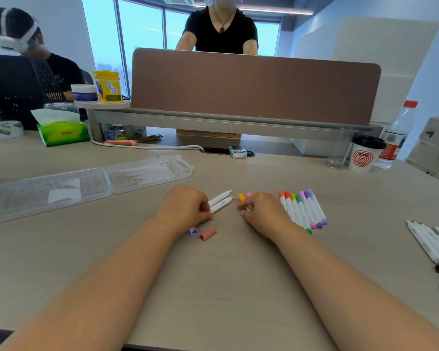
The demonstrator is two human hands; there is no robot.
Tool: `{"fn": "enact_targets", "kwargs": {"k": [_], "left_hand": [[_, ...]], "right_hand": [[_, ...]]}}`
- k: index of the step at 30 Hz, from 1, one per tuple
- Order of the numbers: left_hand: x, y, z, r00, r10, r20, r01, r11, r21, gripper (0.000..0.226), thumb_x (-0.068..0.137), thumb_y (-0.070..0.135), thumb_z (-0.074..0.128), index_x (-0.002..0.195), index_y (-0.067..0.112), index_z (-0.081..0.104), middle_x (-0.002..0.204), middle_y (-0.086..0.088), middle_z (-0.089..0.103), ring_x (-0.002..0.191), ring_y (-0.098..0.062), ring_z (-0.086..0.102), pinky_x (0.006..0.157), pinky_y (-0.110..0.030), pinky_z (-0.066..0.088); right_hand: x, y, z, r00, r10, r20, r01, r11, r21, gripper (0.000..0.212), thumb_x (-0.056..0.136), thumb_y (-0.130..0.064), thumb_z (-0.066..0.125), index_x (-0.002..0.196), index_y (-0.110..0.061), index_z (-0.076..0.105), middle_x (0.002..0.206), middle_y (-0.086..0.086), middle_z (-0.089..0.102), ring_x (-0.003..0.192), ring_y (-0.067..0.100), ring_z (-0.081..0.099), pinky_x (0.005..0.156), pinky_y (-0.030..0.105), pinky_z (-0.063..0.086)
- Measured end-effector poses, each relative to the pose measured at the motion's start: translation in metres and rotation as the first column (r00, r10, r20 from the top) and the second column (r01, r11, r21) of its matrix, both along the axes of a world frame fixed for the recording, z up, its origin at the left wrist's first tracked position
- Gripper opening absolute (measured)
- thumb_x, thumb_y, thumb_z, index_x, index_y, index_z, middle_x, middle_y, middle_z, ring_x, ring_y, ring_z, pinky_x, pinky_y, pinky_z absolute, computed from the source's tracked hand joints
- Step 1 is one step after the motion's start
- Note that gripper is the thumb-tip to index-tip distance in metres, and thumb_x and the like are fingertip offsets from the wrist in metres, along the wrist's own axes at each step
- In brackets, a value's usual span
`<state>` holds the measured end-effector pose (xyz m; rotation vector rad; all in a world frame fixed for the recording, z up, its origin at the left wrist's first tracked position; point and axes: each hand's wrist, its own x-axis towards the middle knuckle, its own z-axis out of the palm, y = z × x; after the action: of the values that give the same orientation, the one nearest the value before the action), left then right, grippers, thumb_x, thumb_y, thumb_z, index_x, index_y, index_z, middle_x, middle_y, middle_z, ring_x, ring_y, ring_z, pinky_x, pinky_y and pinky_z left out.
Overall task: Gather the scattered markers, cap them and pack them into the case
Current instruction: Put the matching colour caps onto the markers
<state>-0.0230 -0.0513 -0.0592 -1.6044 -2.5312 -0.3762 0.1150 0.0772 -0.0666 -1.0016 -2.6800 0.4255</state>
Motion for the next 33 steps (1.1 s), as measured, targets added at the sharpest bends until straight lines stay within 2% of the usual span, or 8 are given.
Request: {"fn": "enact_targets", "kwargs": {"k": [5, 9, 14, 16, 21, 26, 30, 33], "left_hand": [[-0.002, -0.001, -0.002, 0.998, 0.03, 0.052, -0.03, 1.0, -0.001, 0.03, 0.082, 0.039, 0.066, 0.107, 0.023, 0.065, 0.1, 0.004, 0.067, 0.095, -0.014, 0.059, 0.084, -0.032, 0.05], [-0.009, -0.007, -0.001, 0.999, 0.018, 0.049, -0.017, 1.0, -0.01, 0.031, 0.088, 0.034, 0.059, 0.116, 0.024, 0.064, 0.105, 0.003, 0.066, 0.098, -0.016, 0.058, 0.084, -0.03, 0.047], [-0.016, -0.012, 0.0, 0.99, -0.017, 0.139, -0.001, 0.992, 0.124, 0.019, 0.087, 0.028, 0.058, 0.101, 0.026, 0.071, 0.09, 0.002, 0.063, 0.085, -0.017, 0.057, 0.075, -0.034, 0.048], [-0.016, -0.011, -0.001, 0.979, -0.029, 0.202, -0.013, 0.98, 0.201, 0.016, 0.086, 0.024, 0.06, 0.098, 0.025, 0.07, 0.09, 0.005, 0.057, 0.087, -0.015, 0.055, 0.079, -0.033, 0.048], [-0.014, -0.014, -0.002, 0.943, -0.091, 0.32, -0.023, 0.941, 0.336, 0.014, 0.088, 0.015, 0.059, 0.095, 0.027, 0.063, 0.091, 0.009, 0.058, 0.087, -0.012, 0.053, 0.078, -0.026, 0.044], [-0.017, -0.014, -0.006, 0.925, -0.102, 0.365, -0.045, 0.927, 0.373, 0.021, 0.089, 0.009, 0.056, 0.088, 0.03, 0.057, 0.08, 0.02, 0.054, 0.082, -0.009, 0.052, 0.072, -0.021, 0.039], [-0.015, -0.013, -0.004, 0.932, -0.075, 0.355, -0.048, 0.945, 0.324, 0.019, 0.092, 0.008, 0.05, 0.09, 0.027, 0.054, 0.085, 0.008, 0.055, 0.085, -0.015, 0.051, 0.076, -0.026, 0.041], [-0.015, -0.013, -0.004, 0.935, -0.061, 0.35, -0.057, 0.947, 0.316, 0.017, 0.092, 0.007, 0.05, 0.09, 0.024, 0.053, 0.089, 0.004, 0.055, 0.085, -0.016, 0.051, 0.074, -0.025, 0.038]], "right_hand": [[0.001, -0.002, 0.005, 0.999, -0.031, -0.031, 0.033, 0.997, 0.075, 0.024, 0.092, -0.03, 0.055, 0.111, -0.025, 0.069, 0.118, 0.005, 0.053, 0.112, 0.021, 0.048, 0.09, 0.029, 0.042], [0.004, -0.021, 0.016, 0.942, 0.286, -0.176, -0.273, 0.957, 0.093, 0.018, 0.086, -0.023, 0.065, 0.102, -0.02, 0.073, 0.1, -0.001, 0.063, 0.087, 0.009, 0.051, 0.076, 0.022, 0.041], [0.001, -0.044, 0.015, 0.856, 0.516, -0.006, -0.516, 0.856, 0.046, 0.031, 0.085, -0.027, 0.066, 0.116, -0.023, 0.067, 0.116, -0.005, 0.064, 0.104, 0.009, 0.051, 0.09, 0.022, 0.04], [0.0, -0.045, 0.013, 0.837, 0.545, 0.052, -0.548, 0.834, 0.065, 0.028, 0.087, -0.03, 0.063, 0.113, -0.025, 0.068, 0.111, -0.005, 0.065, 0.097, 0.006, 0.046, 0.087, 0.022, 0.039], [0.001, -0.035, 0.008, 0.905, 0.425, 0.028, -0.425, 0.904, 0.04, 0.027, 0.086, -0.039, 0.063, 0.102, -0.019, 0.072, 0.1, -0.001, 0.066, 0.088, 0.007, 0.049, 0.081, 0.024, 0.045], [0.009, -0.015, 0.008, 0.969, 0.151, -0.195, -0.162, 0.986, -0.042, 0.019, 0.088, -0.032, 0.062, 0.096, -0.015, 0.067, 0.097, 0.002, 0.068, 0.086, 0.013, 0.057, 0.08, 0.025, 0.048], [0.01, -0.008, 0.007, 0.934, -0.038, -0.356, -0.025, 0.985, -0.171, 0.012, 0.086, -0.026, 0.066, 0.088, -0.015, 0.062, 0.083, 0.001, 0.064, 0.082, 0.014, 0.058, 0.066, 0.017, 0.045], [0.013, -0.006, 0.007, 0.876, -0.077, -0.477, -0.034, 0.975, -0.22, 0.013, 0.085, -0.027, 0.067, 0.087, -0.016, 0.062, 0.082, -0.003, 0.06, 0.081, 0.01, 0.055, 0.063, 0.009, 0.04]]}}
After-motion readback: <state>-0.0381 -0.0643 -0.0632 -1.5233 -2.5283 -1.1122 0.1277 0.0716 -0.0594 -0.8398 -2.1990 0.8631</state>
